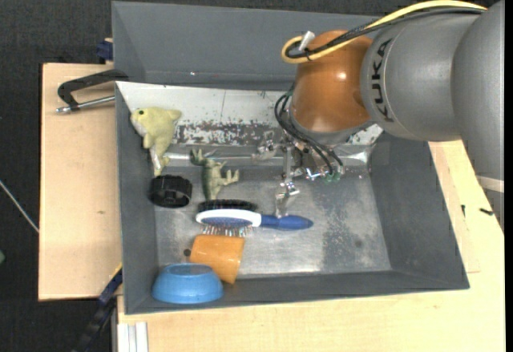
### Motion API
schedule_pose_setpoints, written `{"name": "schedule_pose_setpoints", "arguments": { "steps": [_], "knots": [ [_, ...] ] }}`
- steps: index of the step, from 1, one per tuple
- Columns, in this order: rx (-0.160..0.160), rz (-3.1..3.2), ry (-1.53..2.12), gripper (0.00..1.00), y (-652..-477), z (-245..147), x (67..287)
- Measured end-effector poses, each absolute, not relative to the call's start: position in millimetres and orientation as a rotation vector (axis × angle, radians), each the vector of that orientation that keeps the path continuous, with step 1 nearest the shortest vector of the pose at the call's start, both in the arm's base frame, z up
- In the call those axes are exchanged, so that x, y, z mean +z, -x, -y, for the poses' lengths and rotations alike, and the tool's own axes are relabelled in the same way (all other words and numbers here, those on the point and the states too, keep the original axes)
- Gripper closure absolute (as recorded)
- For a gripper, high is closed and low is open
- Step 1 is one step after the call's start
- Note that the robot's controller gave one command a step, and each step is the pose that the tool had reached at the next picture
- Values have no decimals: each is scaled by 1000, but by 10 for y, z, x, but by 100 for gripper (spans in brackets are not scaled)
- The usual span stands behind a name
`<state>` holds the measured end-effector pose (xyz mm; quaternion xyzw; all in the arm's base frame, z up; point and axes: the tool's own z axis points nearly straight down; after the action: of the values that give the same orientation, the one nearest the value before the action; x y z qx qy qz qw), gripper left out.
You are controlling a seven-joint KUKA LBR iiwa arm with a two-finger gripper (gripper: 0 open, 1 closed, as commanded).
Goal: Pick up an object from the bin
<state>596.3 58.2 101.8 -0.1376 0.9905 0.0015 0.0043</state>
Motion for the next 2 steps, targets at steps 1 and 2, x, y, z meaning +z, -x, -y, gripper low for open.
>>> {"name": "schedule_pose_setpoints", "arguments": {
  "steps": [1, 2],
  "knots": [
    [1, -3088, 565, 0, -5646, -1201, 1019],
    [-39, -3060, 827, 0, -5580, -1715, 793]
  ]
}}
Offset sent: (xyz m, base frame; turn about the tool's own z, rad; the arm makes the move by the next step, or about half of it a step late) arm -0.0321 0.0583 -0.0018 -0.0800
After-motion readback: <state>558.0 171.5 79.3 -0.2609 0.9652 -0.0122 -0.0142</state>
